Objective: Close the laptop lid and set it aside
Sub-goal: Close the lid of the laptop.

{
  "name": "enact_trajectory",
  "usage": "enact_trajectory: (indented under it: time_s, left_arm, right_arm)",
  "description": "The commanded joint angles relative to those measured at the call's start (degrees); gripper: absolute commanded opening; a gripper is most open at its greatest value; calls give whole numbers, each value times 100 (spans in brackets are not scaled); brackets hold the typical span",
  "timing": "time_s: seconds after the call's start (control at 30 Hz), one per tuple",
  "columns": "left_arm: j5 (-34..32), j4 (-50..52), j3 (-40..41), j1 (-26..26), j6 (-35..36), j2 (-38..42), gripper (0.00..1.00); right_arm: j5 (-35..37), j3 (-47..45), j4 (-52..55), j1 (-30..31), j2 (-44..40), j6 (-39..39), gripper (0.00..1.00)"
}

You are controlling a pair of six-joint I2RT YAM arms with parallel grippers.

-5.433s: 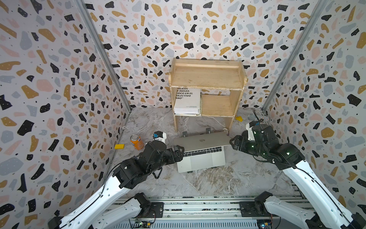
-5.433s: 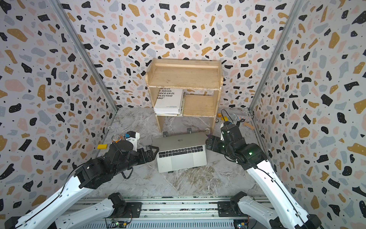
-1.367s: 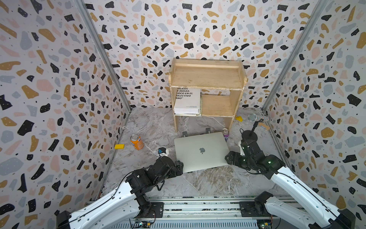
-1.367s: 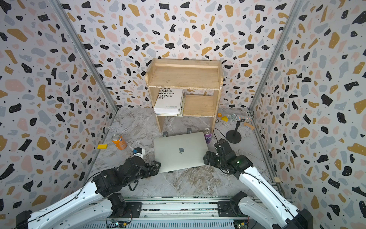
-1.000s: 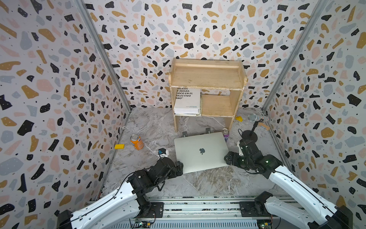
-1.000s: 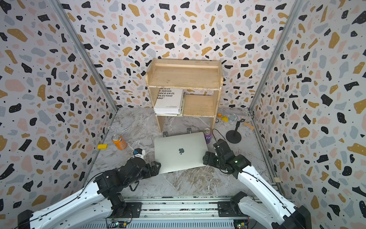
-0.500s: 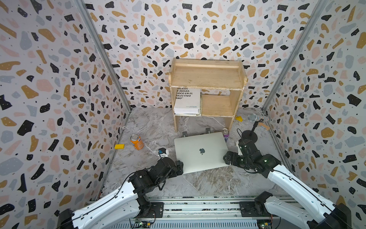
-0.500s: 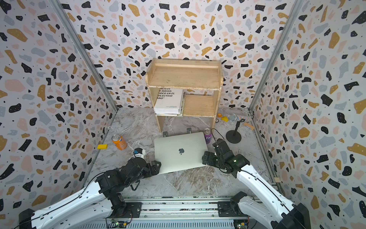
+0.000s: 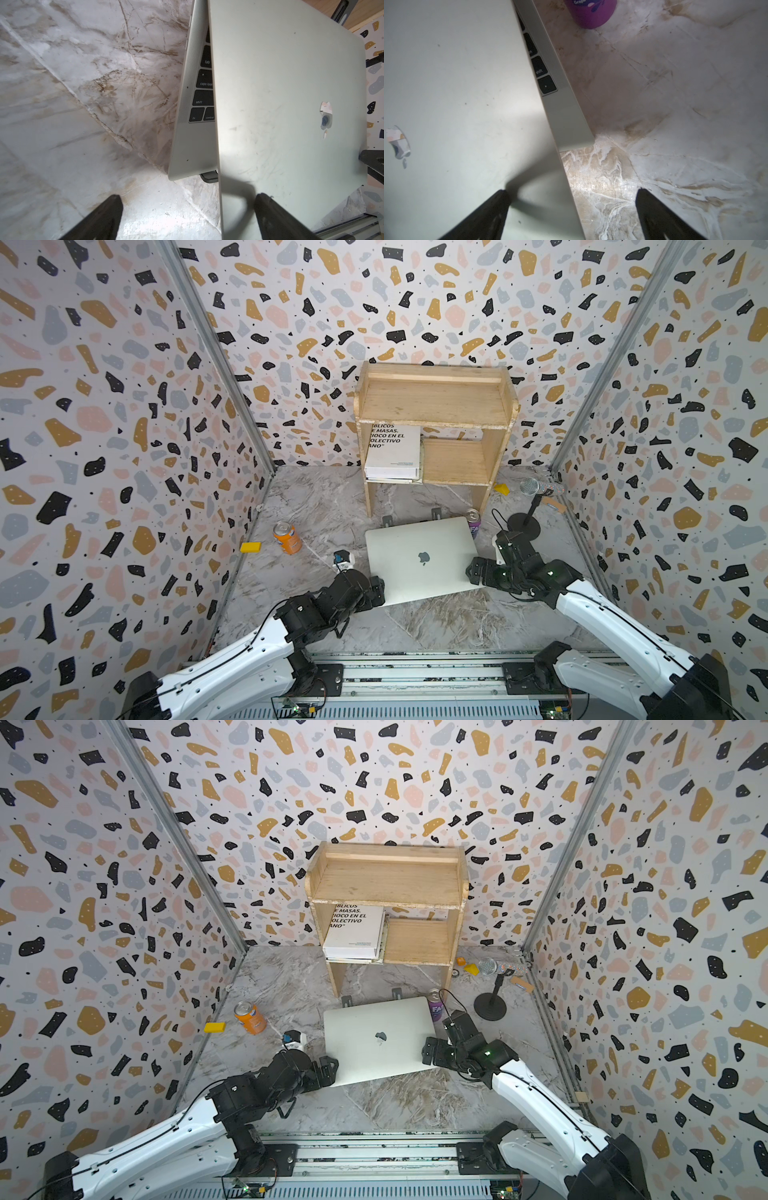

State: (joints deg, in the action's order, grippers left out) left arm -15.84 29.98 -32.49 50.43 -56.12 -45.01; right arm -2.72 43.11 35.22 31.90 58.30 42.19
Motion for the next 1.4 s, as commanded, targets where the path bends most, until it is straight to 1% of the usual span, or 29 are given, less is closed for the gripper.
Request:
enact_trajectory:
  time_s: [0.0,0.5,0.8,1.37]
  left_arm:
    - [-185,-190,118,5,125,-89,100]
    - [-191,-410,295,3,145,-262,100]
    - [-140,-658,270,1,163,-673,100]
    - [-211,-848,227,-3,180,-1072,100]
  right_arm:
    - [166,22,-2,27,102,-98,100]
    - [88,-37,-308,27,507,-114,100]
    - [78,-39,-456,27,745,-134,100]
    - [-35,87,-803,31,1329,-209,100]
